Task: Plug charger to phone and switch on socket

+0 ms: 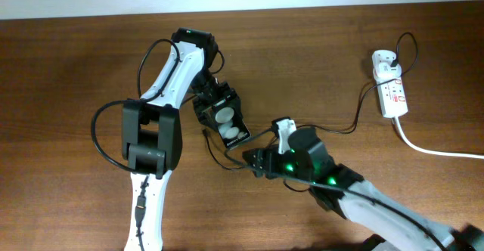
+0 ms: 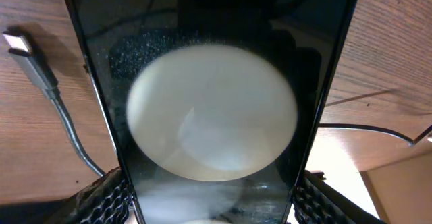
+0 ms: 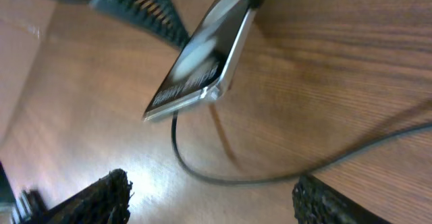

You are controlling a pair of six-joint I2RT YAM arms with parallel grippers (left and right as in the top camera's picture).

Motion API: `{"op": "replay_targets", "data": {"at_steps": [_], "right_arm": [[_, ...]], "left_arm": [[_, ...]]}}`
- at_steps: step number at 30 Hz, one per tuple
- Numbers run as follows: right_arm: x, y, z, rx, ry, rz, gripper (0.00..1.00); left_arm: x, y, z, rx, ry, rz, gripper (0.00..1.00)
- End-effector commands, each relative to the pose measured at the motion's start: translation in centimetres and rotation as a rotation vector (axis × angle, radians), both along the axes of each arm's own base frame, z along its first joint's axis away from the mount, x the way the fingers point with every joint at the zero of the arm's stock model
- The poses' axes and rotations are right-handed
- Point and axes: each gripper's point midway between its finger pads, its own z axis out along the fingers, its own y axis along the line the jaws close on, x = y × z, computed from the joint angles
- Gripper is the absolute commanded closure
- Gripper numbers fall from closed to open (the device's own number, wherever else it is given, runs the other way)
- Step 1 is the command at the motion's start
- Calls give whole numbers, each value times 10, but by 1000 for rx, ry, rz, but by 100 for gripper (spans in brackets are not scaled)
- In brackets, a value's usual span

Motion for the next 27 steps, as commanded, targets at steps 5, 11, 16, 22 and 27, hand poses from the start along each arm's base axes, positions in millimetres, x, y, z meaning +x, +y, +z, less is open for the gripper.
{"op": "replay_targets", "data": {"at_steps": [5, 11, 16, 22, 27], "right_arm": [[50, 34, 4, 100, 32, -96, 25], [81, 53, -19, 127, 150, -181, 69], [84, 56, -12, 138, 139, -177, 96], [91, 29, -15, 141, 207, -205, 96], [86, -26, 28, 124, 189, -217, 96]], "left_arm": [[9, -3, 2, -18, -19, 31, 100], [15, -5, 0, -21, -39, 54, 100], [16, -6, 0, -14, -35, 68, 91], [31, 11, 37, -81, -186, 1, 1], [48, 49, 105, 72, -503, -78, 0]]}}
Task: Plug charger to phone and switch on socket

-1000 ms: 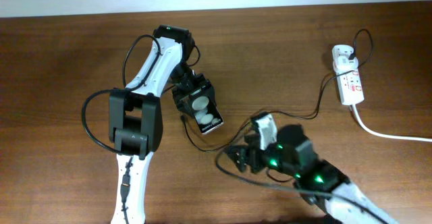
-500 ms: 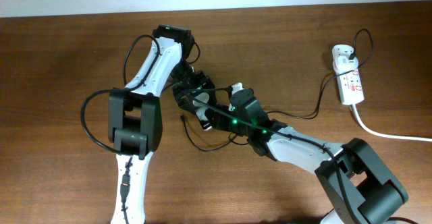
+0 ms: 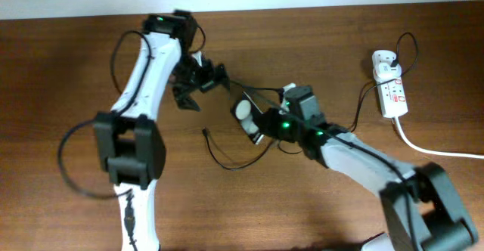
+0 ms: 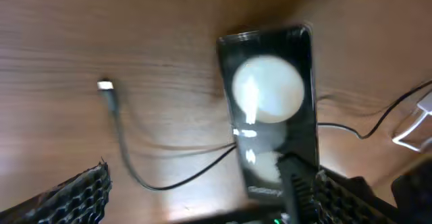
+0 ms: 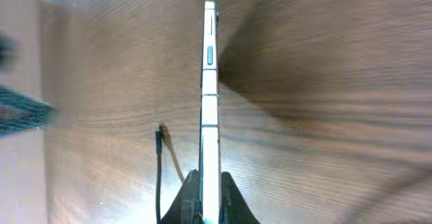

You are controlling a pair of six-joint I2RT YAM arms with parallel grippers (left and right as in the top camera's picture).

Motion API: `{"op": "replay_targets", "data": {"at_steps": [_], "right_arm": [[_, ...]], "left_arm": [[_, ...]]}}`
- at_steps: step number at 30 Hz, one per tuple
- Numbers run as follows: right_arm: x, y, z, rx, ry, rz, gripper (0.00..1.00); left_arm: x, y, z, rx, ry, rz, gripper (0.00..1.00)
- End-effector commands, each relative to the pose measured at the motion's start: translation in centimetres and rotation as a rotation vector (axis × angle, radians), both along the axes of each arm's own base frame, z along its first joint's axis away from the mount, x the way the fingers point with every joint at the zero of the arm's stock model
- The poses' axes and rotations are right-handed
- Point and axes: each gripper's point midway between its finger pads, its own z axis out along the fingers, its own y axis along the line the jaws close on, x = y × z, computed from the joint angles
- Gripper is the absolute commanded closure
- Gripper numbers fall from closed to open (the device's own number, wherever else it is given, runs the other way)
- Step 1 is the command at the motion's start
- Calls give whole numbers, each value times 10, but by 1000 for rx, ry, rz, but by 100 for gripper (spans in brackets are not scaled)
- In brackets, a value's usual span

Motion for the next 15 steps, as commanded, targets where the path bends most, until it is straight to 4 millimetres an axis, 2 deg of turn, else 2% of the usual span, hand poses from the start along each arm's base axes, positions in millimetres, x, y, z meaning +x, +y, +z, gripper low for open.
{"op": "replay_targets", "data": {"at_steps": [1, 3, 5, 7, 9, 11, 15], "right_arm": [[-3, -21, 52, 28, -73, -3, 96], [-18, -53, 76, -6, -86, -37, 96], [-32, -75, 97, -42, -145, -26, 96], [-50, -84, 120, -14, -204, -5, 96], [-59, -85, 123, -6, -203, 0, 96], [-68, -81, 117, 3, -179, 39, 96], [-73, -71, 98, 62, -198, 89, 96]], "left_arm": [[5, 13, 55, 85, -217, -50, 1], [0, 9, 73, 83, -260, -58, 5], [-8, 13, 84, 135, -303, -66, 5], [-25, 3, 92, 150, -370, -108, 2], [-39, -10, 89, 128, -420, -143, 2], [-58, -18, 78, 100, -475, -162, 1], [-95, -18, 42, -46, -572, -146, 1]]}}
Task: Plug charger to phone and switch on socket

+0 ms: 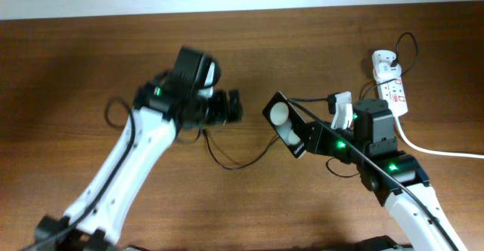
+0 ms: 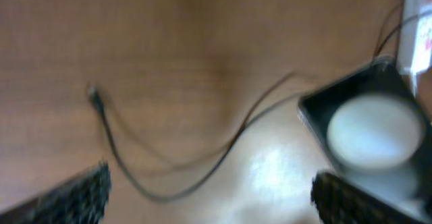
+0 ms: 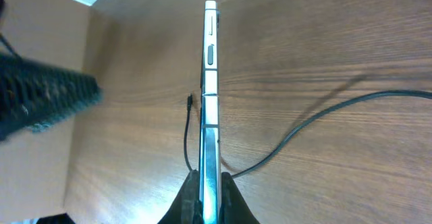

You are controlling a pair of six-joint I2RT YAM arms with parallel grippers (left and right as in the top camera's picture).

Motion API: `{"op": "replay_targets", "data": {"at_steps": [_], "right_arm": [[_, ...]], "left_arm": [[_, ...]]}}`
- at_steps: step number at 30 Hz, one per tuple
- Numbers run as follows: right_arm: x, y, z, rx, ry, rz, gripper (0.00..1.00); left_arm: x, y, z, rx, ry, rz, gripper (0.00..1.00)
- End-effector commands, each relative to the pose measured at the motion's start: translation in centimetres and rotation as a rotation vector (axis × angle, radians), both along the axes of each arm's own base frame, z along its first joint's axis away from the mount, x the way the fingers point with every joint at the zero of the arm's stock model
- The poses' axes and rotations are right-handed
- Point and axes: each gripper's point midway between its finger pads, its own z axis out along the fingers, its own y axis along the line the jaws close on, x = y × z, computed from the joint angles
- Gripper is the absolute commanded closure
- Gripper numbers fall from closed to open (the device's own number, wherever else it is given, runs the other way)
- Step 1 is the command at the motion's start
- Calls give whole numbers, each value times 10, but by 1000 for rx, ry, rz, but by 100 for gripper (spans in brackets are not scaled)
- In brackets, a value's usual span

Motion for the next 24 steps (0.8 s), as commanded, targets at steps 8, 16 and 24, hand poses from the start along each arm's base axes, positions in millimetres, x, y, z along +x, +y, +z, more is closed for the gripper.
{"op": "replay_targets", "data": {"at_steps": [8, 16, 24], "right_arm": [[13, 24, -45, 280, -43, 3, 96], [26, 30, -53, 337, -17, -7, 96], [68, 25, -28, 536, -33, -135, 96]], "left_arm": [[-32, -17, -61, -288, -178, -59, 1], [-20, -17, -55, -296, -237, -36, 1], [22, -9, 5, -602, -381, -19, 1]]}}
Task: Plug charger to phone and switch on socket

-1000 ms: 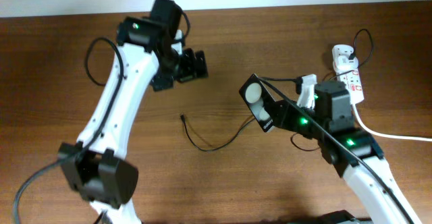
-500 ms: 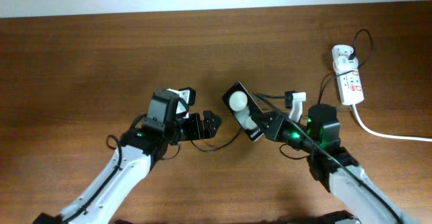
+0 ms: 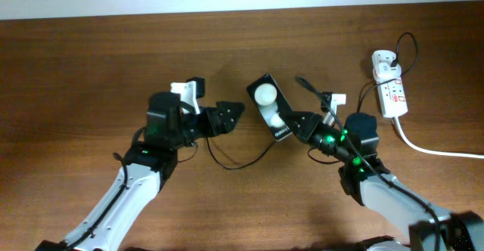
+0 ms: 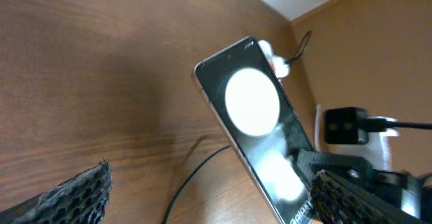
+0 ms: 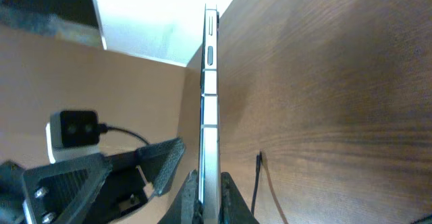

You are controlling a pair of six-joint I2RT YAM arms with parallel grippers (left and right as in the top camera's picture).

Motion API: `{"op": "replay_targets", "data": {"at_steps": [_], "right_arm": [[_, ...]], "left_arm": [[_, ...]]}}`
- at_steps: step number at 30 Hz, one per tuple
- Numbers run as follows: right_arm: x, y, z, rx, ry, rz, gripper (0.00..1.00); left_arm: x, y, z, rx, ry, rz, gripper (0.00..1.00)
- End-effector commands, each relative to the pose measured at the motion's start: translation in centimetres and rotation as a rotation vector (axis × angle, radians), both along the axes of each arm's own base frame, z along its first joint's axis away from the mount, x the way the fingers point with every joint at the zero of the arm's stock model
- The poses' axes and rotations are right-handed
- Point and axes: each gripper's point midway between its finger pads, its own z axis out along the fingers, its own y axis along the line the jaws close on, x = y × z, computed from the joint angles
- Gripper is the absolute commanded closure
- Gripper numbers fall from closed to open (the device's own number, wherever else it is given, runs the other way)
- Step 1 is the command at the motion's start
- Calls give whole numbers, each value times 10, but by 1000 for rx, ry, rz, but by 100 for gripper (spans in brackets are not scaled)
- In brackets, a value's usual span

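My right gripper (image 3: 290, 127) is shut on the lower end of the black phone (image 3: 269, 107), holding it tilted above the table. The right wrist view shows the phone (image 5: 210, 96) edge-on between my right fingers (image 5: 195, 196). My left gripper (image 3: 224, 116) stands open just left of the phone, with nothing in it. Its wrist view looks at the phone's glossy face (image 4: 260, 133). The dark charger cable (image 3: 234, 165) lies looped on the table under both grippers, and its plug end (image 5: 258, 159) rests on the wood. A white power strip (image 3: 392, 92) lies at the far right.
A white lead (image 3: 439, 151) runs from the power strip off the right edge. The thin charger wire (image 3: 355, 122) trails from the strip toward the middle. The table's back edge (image 3: 242, 10) meets a pale wall.
The phone, still in my right gripper, now sits a little further left and back. My left arm now comes from the lower left, its open gripper pointing at the phone.
My left gripper was shut on the phone, with my right gripper open close by. Then my right gripper held the phone and my left was open and apart. The phone went right, and now both grippers face each other at mid-table.
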Motion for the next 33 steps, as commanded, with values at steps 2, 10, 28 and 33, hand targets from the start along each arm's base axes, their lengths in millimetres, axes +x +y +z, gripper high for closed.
{"op": "replay_targets", "data": {"at_steps": [2, 10, 28, 33], "right_arm": [[26, 9, 0, 147, 58, 22, 96], [38, 31, -1, 209, -5, 33, 96], [30, 86, 11, 189, -36, 95, 96], [29, 87, 11, 186, -40, 99, 96]], "left_arm": [[10, 3, -5, -127, 52, -58, 1], [34, -30, -26, -310, 54, -135, 1], [45, -39, 27, -495, -11, -84, 1], [46, -38, 30, -578, 89, -47, 0]]}}
